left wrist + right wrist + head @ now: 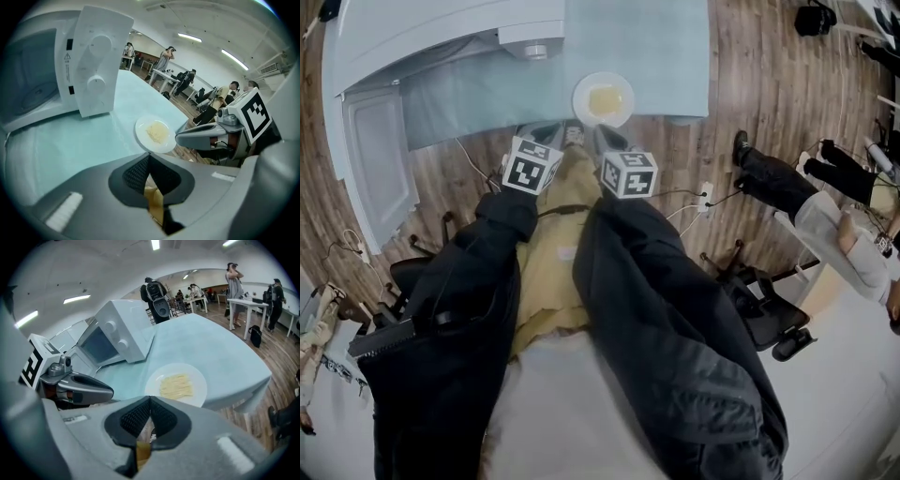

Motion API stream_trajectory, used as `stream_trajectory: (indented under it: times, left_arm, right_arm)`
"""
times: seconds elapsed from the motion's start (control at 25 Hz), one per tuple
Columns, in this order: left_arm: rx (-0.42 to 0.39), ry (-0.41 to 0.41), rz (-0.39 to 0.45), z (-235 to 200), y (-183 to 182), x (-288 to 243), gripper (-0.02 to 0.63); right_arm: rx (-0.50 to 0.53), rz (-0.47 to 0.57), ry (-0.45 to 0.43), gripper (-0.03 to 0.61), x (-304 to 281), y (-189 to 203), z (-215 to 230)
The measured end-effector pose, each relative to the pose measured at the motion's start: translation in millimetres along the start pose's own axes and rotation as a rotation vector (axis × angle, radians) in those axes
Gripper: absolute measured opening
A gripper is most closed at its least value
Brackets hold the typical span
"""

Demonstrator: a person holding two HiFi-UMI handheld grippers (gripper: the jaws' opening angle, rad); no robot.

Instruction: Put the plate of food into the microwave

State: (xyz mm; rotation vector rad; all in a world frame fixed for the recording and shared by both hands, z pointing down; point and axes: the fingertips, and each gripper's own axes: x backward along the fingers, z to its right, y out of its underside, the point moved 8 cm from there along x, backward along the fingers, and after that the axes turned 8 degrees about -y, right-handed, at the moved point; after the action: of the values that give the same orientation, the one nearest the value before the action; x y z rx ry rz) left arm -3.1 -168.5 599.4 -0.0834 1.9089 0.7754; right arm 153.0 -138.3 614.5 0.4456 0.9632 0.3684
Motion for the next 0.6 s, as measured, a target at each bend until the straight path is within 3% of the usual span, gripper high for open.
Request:
stream_trajectory:
  times: [0.2,0.6]
  left_arm:
    - [-0.005,-0.036,-0.085,6.7,-3.6,-14.9,-0.002]
    - [0.010,-0.045,-0.125,13.8,-11.3,-26.6,-0.002]
  right_arm:
    - [-0.093,0.019,0.034,0.002,2.4,7.8,26.5]
    - [-0.187,0.050,0.078,0.061,7.5,15.1,56.8]
